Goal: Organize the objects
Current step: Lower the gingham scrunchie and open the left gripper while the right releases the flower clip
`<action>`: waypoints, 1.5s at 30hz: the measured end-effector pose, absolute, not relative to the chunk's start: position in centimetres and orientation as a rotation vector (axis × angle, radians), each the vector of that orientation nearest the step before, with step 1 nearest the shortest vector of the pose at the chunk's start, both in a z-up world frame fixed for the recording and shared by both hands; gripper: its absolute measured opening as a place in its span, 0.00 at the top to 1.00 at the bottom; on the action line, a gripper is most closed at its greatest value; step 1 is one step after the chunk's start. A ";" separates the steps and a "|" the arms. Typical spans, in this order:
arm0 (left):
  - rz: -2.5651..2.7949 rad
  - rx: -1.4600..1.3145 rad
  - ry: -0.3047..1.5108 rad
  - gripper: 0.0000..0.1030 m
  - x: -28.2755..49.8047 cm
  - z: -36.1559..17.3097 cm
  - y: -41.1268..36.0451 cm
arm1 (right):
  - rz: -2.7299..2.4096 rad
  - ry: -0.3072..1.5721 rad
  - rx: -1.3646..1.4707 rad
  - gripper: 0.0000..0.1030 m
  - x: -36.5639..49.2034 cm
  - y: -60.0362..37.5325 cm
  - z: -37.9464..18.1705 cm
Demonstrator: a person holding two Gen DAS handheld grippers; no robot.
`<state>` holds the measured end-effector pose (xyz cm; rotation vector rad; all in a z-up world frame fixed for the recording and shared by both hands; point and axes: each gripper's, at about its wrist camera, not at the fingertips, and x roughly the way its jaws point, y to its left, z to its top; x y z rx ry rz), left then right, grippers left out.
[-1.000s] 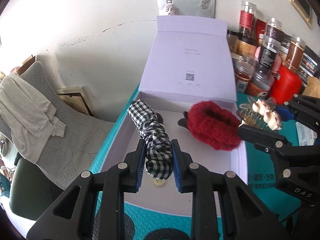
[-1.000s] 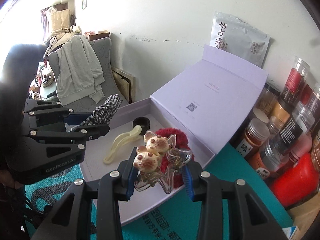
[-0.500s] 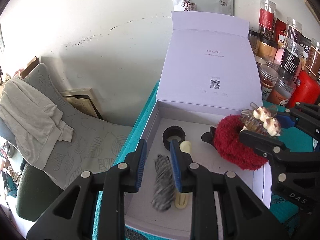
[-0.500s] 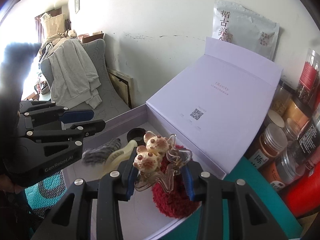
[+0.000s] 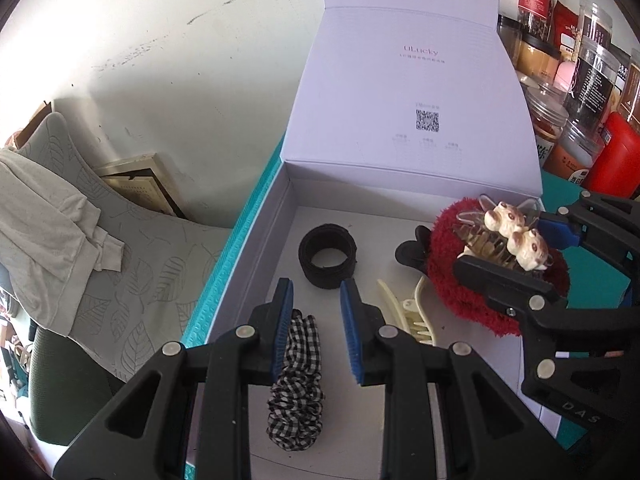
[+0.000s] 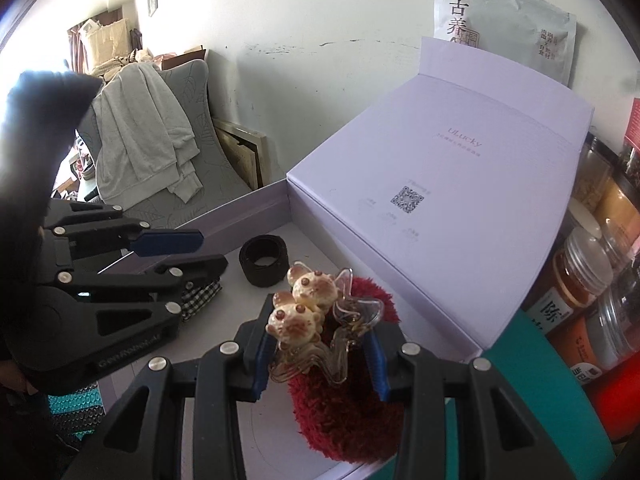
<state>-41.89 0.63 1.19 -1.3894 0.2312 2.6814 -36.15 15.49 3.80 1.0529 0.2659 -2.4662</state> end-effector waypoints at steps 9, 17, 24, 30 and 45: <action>2.658 -1.427 0.221 0.77 -42.0 0.2 1.1 | -2.464 0.267 1.048 0.57 -35.9 15.4 4.0; 2.662 -1.456 0.199 0.65 -41.8 0.3 1.3 | -2.495 0.294 1.016 0.45 -35.0 15.5 5.2; 2.694 -1.416 0.179 0.47 -40.9 1.7 0.7 | -2.532 0.287 1.022 0.44 -34.5 16.0 6.1; 2.698 -1.418 0.147 0.46 -40.3 2.8 0.1 | -2.569 0.256 1.007 0.44 -33.6 17.0 7.4; 2.744 -1.370 0.142 0.42 -36.2 7.0 0.3 | -2.623 0.285 0.975 0.44 -30.3 18.3 10.5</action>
